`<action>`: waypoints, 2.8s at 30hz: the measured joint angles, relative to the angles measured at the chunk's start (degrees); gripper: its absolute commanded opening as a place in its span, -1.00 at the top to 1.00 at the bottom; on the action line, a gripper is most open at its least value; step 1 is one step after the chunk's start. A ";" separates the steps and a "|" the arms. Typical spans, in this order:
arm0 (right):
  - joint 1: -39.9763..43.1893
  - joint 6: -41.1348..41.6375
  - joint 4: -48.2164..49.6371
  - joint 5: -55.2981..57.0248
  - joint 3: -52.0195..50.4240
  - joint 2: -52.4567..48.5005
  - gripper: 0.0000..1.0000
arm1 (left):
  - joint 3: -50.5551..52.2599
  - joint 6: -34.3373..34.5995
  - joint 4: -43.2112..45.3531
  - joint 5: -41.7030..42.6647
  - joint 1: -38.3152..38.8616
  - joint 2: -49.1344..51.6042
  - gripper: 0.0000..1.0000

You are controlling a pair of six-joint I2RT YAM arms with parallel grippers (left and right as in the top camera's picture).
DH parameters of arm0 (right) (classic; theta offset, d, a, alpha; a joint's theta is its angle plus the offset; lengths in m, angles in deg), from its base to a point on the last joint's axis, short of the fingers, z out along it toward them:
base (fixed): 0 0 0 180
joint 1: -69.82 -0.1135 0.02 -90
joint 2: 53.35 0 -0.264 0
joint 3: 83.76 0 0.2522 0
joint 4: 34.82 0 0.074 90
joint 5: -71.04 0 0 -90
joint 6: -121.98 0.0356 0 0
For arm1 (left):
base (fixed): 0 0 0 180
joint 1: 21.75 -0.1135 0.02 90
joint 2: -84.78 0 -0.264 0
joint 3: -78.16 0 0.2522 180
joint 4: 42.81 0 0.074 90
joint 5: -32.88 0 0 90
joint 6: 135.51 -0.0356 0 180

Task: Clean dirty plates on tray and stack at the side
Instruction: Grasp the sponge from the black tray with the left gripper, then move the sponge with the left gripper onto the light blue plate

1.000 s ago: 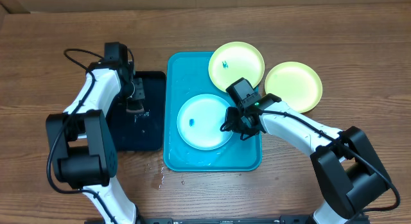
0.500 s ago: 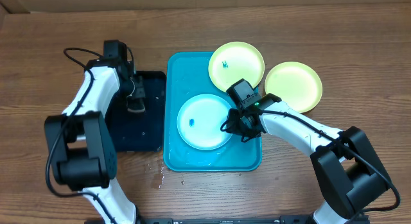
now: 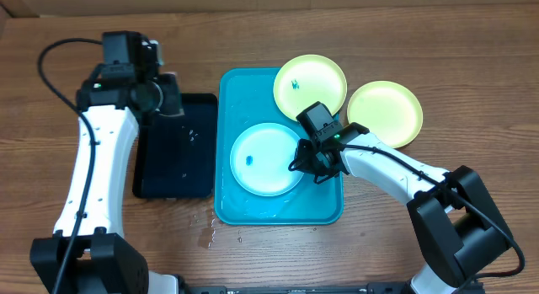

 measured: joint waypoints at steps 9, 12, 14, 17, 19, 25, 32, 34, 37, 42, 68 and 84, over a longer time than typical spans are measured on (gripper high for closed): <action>0.00 0.81 0.00 -2.84 0.00 0.00 0.86 | 0.44 0.00 -0.04 4.61 13.16 0.02 0.91; 0.00 1.03 -0.02 -3.23 0.00 0.00 0.85 | 0.44 0.22 -0.04 3.93 17.42 0.02 0.92; 0.00 1.07 0.00 -3.30 0.00 0.00 0.85 | 0.46 0.48 -0.17 3.37 19.54 0.04 0.92; 0.00 1.22 -0.02 -3.32 0.00 0.00 0.85 | 0.46 1.22 -0.66 2.62 21.84 0.13 0.91; 0.00 1.25 -0.04 -3.41 0.00 0.00 0.85 | 0.46 1.77 -1.88 1.64 22.86 0.48 0.92; 0.00 1.25 0.00 -3.45 0.00 0.00 0.74 | 0.70 2.84 -4.85 -2.64 23.47 1.42 0.92; 0.00 1.42 0.02 -3.43 0.00 0.00 0.59 | 0.70 3.10 -5.55 -4.28 23.47 1.60 0.92; 0.00 1.44 0.02 -3.43 0.00 0.00 0.53 | 0.85 3.10 -5.51 -4.33 23.47 1.88 0.92; 0.00 1.44 0.02 -3.43 0.00 0.00 0.49 | 1.64 3.13 -5.38 -4.52 23.47 1.92 0.92; 0.00 1.49 0.50 -3.45 0.00 0.00 0.81 | 2.67 3.10 -4.61 -4.68 23.47 1.97 0.92; 0.00 1.42 6.43 -1.70 -3.41 0.22 0.72 | 13.64 5.44 3.93 -3.98 23.47 2.03 0.92; -0.04 1.44 6.93 -1.64 -3.74 0.22 0.85 | 13.64 5.92 5.05 -2.82 23.47 7.28 0.92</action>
